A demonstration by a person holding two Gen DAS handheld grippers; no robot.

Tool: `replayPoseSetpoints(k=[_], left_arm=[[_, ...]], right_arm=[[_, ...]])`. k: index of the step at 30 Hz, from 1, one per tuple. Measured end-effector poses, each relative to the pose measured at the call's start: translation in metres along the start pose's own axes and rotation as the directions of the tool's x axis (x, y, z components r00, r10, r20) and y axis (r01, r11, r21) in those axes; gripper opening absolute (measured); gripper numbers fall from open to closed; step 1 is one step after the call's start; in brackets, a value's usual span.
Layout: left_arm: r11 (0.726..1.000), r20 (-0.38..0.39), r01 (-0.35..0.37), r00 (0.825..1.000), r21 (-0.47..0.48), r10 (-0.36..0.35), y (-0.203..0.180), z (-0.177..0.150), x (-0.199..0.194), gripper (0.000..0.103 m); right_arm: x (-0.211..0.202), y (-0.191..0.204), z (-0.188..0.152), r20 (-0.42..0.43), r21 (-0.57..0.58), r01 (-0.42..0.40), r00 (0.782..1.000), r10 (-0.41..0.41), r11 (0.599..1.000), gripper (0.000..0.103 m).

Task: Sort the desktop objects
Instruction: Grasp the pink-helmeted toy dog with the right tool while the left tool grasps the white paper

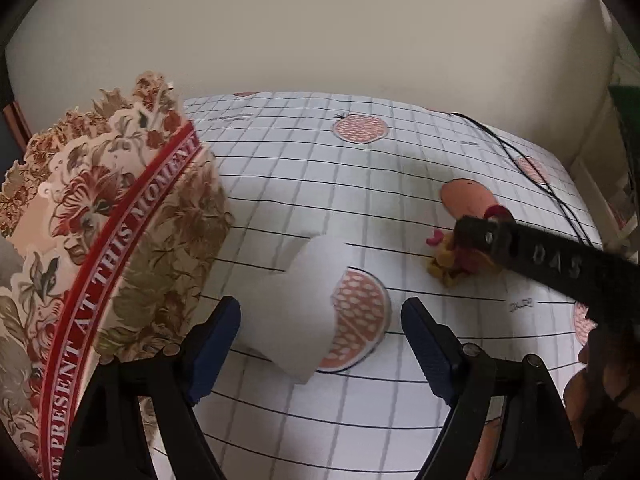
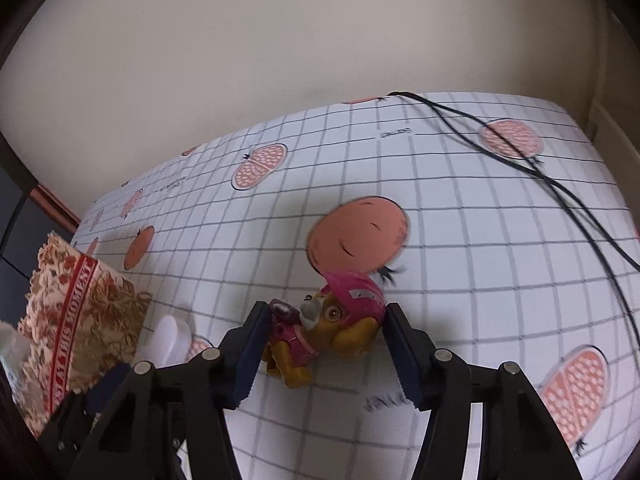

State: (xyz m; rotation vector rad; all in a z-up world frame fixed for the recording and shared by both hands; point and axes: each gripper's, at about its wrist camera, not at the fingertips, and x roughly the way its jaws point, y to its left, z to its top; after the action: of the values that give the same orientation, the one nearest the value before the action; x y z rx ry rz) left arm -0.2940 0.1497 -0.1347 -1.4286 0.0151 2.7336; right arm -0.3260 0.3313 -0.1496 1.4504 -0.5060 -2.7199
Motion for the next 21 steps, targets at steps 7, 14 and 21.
replayPoseSetpoints(k=[7,14,21], left_arm=[[1.0,0.014,0.015,1.0,-0.001,-0.015,-0.004,0.0,-0.004,0.079],[0.997,0.043,-0.072,0.997,0.03,0.07,0.008,0.002,0.003,0.079],[0.997,-0.023,-0.068,0.997,0.032,0.069,0.007,0.0,0.024,0.079]], right_arm=[[-0.017,-0.011,-0.021,0.026,0.036,0.018,0.999,-0.019,0.999,0.061],[-0.022,-0.014,-0.034,0.05,0.082,-0.01,0.999,0.006,0.997,0.061],[-0.025,-0.011,-0.041,0.061,0.079,-0.012,0.998,0.007,0.997,0.061]])
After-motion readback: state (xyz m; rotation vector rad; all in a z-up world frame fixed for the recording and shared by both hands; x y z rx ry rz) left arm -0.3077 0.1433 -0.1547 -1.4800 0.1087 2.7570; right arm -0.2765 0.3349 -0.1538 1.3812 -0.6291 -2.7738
